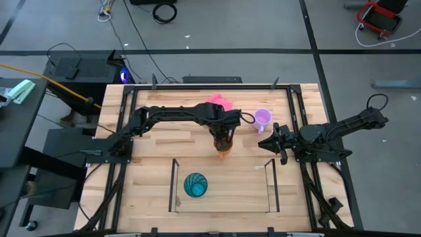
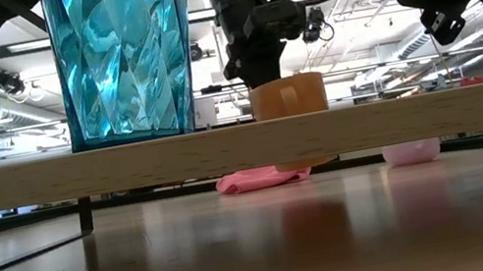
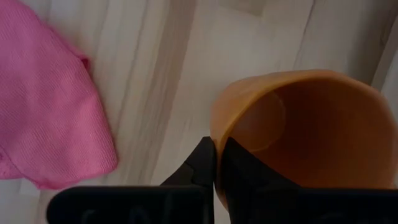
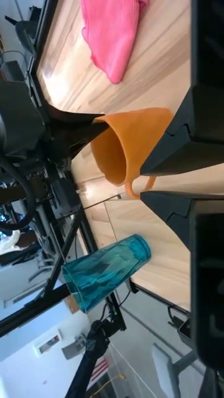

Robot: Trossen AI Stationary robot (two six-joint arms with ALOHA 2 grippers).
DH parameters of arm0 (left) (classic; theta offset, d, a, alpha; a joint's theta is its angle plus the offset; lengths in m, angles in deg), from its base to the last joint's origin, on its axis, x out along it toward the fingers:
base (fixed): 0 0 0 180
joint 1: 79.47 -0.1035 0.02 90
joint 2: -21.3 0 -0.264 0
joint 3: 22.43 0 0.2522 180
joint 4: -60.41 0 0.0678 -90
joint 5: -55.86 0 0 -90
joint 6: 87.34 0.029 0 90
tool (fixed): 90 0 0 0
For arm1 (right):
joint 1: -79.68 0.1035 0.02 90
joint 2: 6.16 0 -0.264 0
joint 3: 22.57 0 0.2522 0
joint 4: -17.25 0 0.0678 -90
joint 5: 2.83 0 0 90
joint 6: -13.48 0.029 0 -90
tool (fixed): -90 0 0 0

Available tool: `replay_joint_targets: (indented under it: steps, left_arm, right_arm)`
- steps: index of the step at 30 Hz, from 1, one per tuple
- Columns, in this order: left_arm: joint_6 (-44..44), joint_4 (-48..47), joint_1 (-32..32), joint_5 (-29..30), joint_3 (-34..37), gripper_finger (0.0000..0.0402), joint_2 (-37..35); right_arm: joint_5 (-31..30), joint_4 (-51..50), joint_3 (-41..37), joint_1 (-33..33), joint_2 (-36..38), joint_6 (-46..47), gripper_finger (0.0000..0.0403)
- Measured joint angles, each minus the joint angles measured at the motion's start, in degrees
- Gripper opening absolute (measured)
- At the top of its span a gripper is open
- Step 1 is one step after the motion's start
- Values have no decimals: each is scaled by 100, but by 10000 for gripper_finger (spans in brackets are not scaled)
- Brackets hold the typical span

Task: Stack small to large cups/mugs on shelf
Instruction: Put the orange mug on the shelf

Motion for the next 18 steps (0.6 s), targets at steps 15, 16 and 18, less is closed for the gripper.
replay_joint_targets:
  steps: [15, 16, 18]
  left_arm:
    - [-271, -148, 108, -1, 0, 19, 232]
    - [-337, -74, 107, 0, 0, 19, 253]
    - [-347, -108, 107, 1, 0, 19, 269]
  right_arm:
    - [0, -50, 0, 0, -4, -1, 58]
    - [0, -51, 0, 0, -7, -1, 58]
    - [0, -84, 0, 0, -28, -1, 58]
